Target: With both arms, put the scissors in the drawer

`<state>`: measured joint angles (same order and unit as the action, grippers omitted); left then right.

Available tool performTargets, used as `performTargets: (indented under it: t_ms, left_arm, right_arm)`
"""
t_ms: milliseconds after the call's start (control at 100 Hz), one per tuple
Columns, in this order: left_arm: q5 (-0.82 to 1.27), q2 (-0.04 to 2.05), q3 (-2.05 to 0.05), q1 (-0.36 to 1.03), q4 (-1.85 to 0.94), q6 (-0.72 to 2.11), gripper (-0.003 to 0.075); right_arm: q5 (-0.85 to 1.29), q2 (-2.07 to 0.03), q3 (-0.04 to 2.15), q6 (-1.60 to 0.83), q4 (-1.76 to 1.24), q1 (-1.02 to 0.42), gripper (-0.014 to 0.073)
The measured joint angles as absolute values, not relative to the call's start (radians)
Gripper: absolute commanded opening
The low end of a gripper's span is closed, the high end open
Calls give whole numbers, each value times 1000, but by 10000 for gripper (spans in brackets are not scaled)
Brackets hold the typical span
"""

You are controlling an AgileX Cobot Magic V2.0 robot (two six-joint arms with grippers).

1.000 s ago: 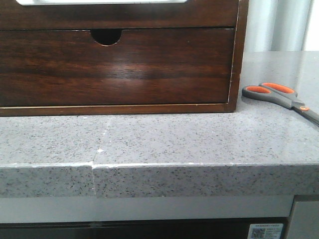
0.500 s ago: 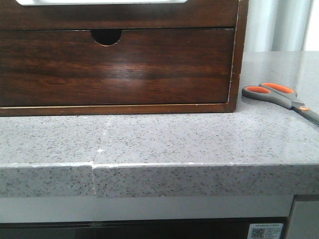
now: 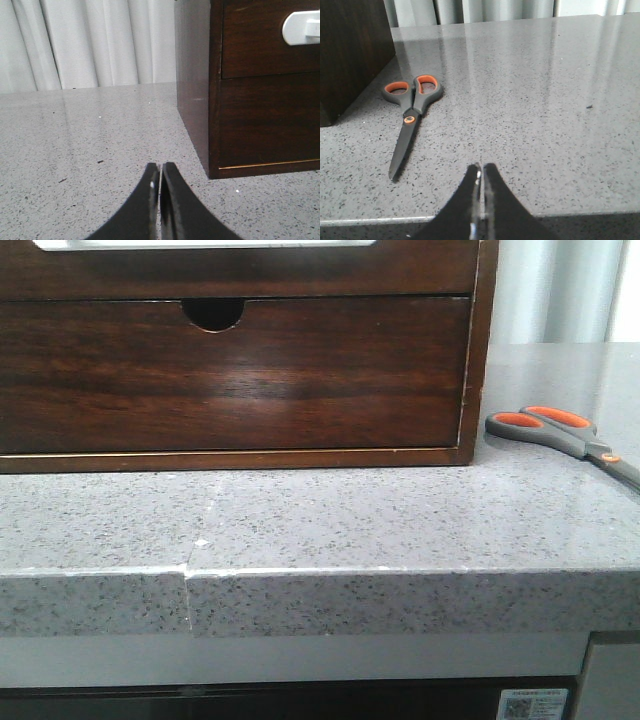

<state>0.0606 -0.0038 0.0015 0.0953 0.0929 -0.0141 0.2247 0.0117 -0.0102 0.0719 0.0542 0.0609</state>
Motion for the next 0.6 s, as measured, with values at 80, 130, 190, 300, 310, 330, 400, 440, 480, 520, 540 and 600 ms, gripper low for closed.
performTargets:
  t_ms: [80,130,190,300,310,330,400,440,480,520,540,600]
  left_arm:
    - [61,-4,2,95,93,-14,-22]
    - [61,-4,2,95,93,-14,-22]
    - [61,-4,2,95,93,-14,-22]
    - [45,-4,2,95,93,-14,-22]
    - [43,-4,2,95,93,-14,-22]
    - [35,-4,2,95,93,-14,-22]
    - [9,-4,2,95,93,-14,-22]
    - [0,-4,2,95,93,-14,-22]
    - [-10,-4,2,95,93,-14,-22]
    - [-14,-4,2,95,93,-14,-22]
    - [-16,-4,2,95,93,-14,-22]
    - [-20,-4,2,95,93,-14,-22]
  right_arm:
    - [223,12,-10,72,54,61,-41]
    - [223,12,-10,72,54,61,-41]
    - [216,12,-10,72,50,61,-41]
    - [183,12,-10,72,29,61,-41]
    - [183,12,-10,72,29,61,-41]
    - [178,12,-10,72,28,61,-41]
    - [163,12,-10,72,26,61,-41]
    - [151,12,-10,72,26,61,-41]
    - [135,12,-10,72,26,61,-41]
    - [115,12,-10,72,26,61,-41]
    - [104,12,-10,72,26,61,-41]
    - [81,12,-10,72,26,61,-41]
